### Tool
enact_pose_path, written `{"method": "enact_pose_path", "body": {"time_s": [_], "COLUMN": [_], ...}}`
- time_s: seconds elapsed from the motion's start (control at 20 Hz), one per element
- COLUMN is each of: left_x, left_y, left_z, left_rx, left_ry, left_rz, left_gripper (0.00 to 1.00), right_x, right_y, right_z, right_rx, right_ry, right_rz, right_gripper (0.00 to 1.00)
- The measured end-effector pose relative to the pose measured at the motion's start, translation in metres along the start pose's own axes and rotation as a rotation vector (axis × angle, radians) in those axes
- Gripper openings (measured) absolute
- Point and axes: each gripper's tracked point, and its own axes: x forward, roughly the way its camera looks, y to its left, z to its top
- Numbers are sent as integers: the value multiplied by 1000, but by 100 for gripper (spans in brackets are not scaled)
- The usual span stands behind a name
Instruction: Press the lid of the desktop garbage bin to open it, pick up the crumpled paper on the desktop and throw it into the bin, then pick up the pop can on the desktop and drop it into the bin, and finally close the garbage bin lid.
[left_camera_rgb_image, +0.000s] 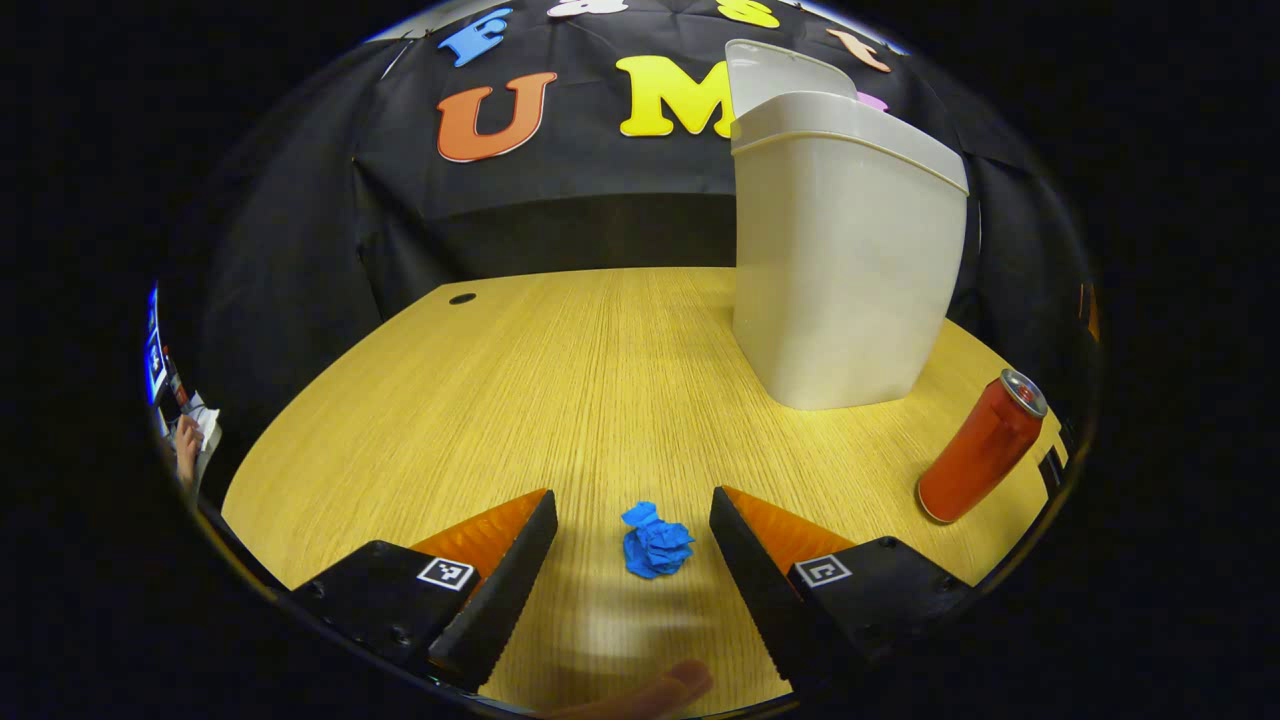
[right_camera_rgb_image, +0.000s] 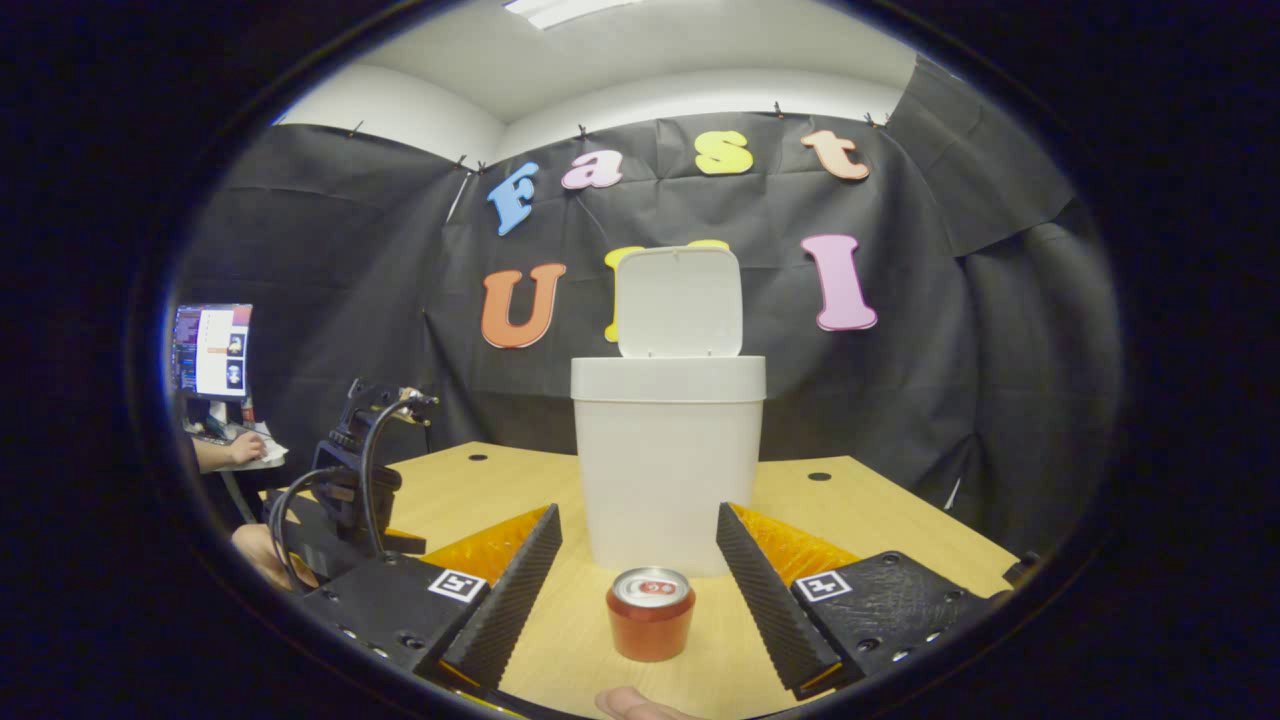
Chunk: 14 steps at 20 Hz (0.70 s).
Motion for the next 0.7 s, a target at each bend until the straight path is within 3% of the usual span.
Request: {"method": "enact_pose_path", "body": {"time_s": [0.15, 0.35, 0.55, 0.7], "left_x": [12, 8, 9, 4], "left_y": [-6, -5, 1, 4], "left_z": [-19, -24, -24, -25], "left_rx": [-8, -22, -23, -22], "left_ry": [30, 53, 37, 13], "left_rz": [-33, -13, 4, -13], "left_gripper": [96, 83, 77, 64], "right_x": [-6, -7, -6, 1], "right_y": [7, 5, 3, -5], "right_z": [-13, -42, -70, -94], "right_rx": [-28, -69, -78, -74], "right_ry": [2, 39, 97, 159], "right_rz": [16, -9, -21, -52], "right_gripper": [96, 98, 96, 98]}}
